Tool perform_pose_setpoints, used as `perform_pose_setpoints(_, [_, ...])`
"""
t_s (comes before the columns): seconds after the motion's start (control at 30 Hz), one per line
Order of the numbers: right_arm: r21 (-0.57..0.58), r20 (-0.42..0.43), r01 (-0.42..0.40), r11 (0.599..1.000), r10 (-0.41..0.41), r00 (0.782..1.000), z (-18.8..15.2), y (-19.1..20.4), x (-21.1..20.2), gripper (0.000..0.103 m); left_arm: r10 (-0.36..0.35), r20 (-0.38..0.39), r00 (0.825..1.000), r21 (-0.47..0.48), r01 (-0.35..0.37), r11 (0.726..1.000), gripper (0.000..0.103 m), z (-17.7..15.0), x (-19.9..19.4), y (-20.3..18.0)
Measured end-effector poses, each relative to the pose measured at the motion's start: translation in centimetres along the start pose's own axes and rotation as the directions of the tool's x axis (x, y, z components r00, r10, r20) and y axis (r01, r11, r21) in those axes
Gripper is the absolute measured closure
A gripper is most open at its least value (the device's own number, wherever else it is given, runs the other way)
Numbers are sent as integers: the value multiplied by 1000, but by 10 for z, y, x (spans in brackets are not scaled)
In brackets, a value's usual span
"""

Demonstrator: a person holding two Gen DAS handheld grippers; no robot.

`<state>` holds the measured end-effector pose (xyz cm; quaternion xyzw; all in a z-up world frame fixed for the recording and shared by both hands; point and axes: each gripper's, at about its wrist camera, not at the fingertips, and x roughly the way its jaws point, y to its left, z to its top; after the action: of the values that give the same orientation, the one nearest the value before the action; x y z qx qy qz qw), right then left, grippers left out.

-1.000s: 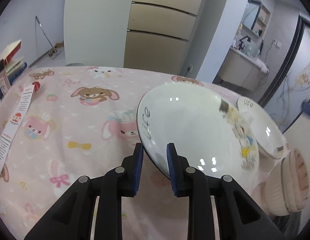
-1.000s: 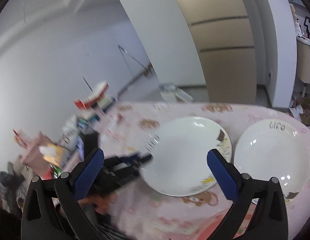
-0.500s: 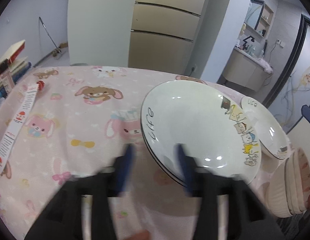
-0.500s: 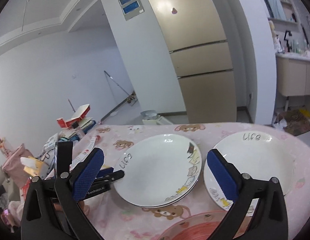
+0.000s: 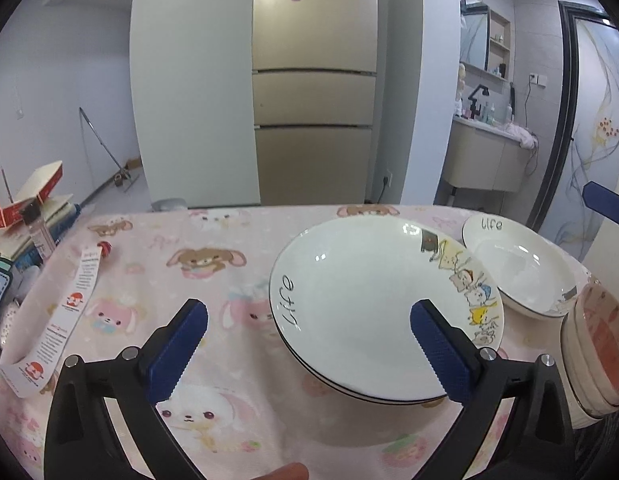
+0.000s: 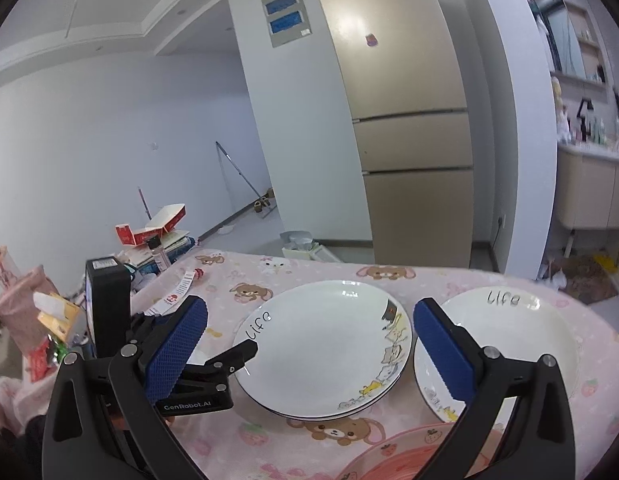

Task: Organize plates and bowls
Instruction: 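Move both tools to the second white 'Life' plate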

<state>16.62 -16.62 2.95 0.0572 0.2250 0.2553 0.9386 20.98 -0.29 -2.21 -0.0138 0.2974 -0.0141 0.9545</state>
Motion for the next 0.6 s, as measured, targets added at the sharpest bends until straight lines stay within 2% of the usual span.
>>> perform_pose_setpoints(0.1, [-41, 34, 26, 999, -24, 999, 0, 8, -4, 0, 3, 40, 999, -15, -3, 1000, 0, 2, -7, 4])
perform_pose_setpoints(0.27, [-41, 55, 10, 999, -7, 998, 2, 10, -8, 0, 2, 63, 998, -26, -1, 1000, 0, 3, -12, 7])
perform_pose_setpoints(0.6, [-47, 29, 6, 999, -4, 1000, -3, 11, -4, 0, -19, 107, 994, -2, 20, 1000, 0, 4, -24, 1])
